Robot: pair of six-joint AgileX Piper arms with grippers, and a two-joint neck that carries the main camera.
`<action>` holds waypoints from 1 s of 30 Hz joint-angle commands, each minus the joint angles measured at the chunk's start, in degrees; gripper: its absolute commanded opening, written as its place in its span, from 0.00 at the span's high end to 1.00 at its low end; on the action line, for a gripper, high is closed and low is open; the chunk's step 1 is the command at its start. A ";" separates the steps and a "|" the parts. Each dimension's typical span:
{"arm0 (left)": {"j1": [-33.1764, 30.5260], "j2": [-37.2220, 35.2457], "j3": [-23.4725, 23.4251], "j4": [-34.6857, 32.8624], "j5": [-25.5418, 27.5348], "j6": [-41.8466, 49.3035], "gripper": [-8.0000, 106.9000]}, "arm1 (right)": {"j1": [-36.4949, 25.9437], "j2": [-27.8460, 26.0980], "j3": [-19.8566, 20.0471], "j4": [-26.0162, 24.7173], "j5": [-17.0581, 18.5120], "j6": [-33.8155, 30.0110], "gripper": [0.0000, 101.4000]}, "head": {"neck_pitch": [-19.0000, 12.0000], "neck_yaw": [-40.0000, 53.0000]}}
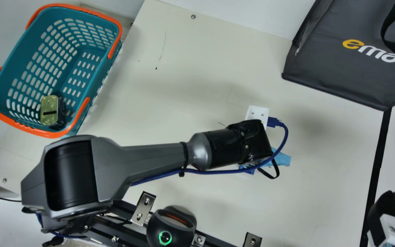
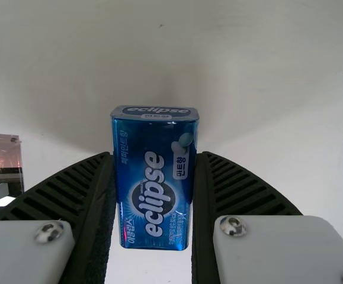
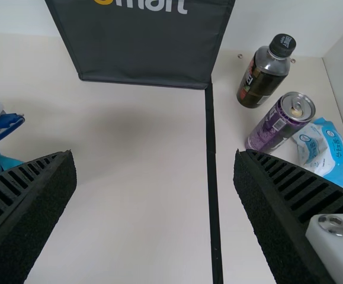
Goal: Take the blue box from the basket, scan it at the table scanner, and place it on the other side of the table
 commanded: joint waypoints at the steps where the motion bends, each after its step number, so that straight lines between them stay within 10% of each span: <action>1: -0.06 0.21 -0.20 0.09 -0.15 -0.18 0.56 | 0.00 0.00 0.00 0.00 0.00 0.00 0.06 | -1.66 0.23; 15: 0.90 -1.95 2.11 -2.00 -4.49 1.69 0.16 | 0.00 0.00 0.00 0.00 0.00 0.00 0.06 | -1.66 0.23; 30: 14.87 -24.05 21.85 -21.68 -17.50 33.66 0.15 | 0.00 0.00 0.00 0.00 0.01 0.00 0.06 | -1.66 0.23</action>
